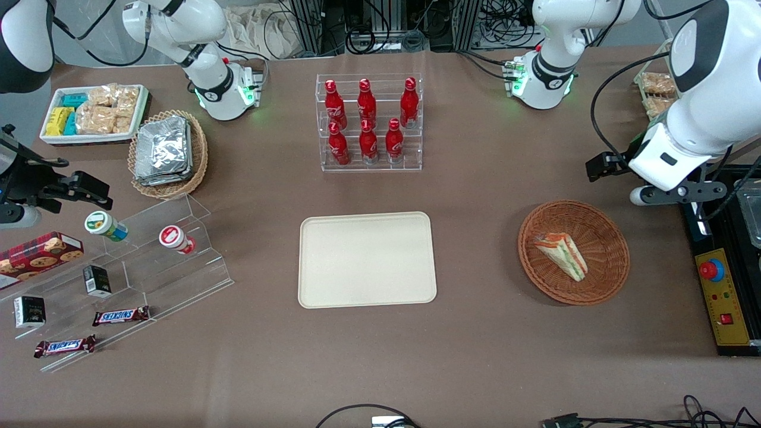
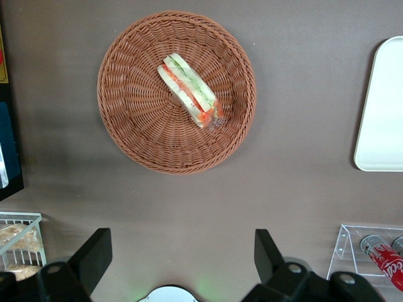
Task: Place sandwich from basket to tray
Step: 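Move the left gripper over the wrapped sandwich in the wicker basket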
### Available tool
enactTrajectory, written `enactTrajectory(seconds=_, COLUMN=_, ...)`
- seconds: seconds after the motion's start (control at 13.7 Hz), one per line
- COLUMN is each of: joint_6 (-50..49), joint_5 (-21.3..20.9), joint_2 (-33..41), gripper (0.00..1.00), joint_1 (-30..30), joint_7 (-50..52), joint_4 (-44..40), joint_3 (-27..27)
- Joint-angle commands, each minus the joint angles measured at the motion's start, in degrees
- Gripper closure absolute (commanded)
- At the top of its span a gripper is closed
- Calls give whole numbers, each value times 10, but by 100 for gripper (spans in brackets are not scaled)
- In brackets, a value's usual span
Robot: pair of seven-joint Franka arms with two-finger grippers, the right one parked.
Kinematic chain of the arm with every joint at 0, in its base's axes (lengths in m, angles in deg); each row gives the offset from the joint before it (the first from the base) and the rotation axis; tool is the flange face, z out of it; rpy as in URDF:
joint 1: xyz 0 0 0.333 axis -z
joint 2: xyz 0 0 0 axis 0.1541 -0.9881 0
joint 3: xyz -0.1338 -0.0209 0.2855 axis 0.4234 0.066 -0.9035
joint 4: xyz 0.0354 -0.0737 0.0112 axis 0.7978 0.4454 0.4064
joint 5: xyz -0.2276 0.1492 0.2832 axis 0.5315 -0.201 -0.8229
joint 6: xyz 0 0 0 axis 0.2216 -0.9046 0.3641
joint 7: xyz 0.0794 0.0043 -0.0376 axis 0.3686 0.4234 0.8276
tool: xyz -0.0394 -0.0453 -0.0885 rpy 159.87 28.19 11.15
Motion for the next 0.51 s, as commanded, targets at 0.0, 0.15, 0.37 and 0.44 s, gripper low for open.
enactTrajectory(seconds=0.0, joint_6=11, joint_5=1, joint_2=9, gripper=0, joint_1=5, joint_7=-6, joint_4=11, joint_3=-6)
enactTrajectory(seconds=0.15, joint_6=12, joint_5=1, joint_2=8, gripper=0, joint_1=5, joint_7=-6, joint_4=9, joint_3=-6)
enactTrajectory(seconds=0.37, joint_6=13, joint_5=1, joint_2=8, gripper=0, joint_1=5, joint_7=-6, joint_4=12, joint_3=-6)
enactTrajectory(seconds=0.44, joint_6=13, joint_5=2, joint_2=8, gripper=0, joint_1=5, joint_7=-2, joint_4=13, joint_3=-6)
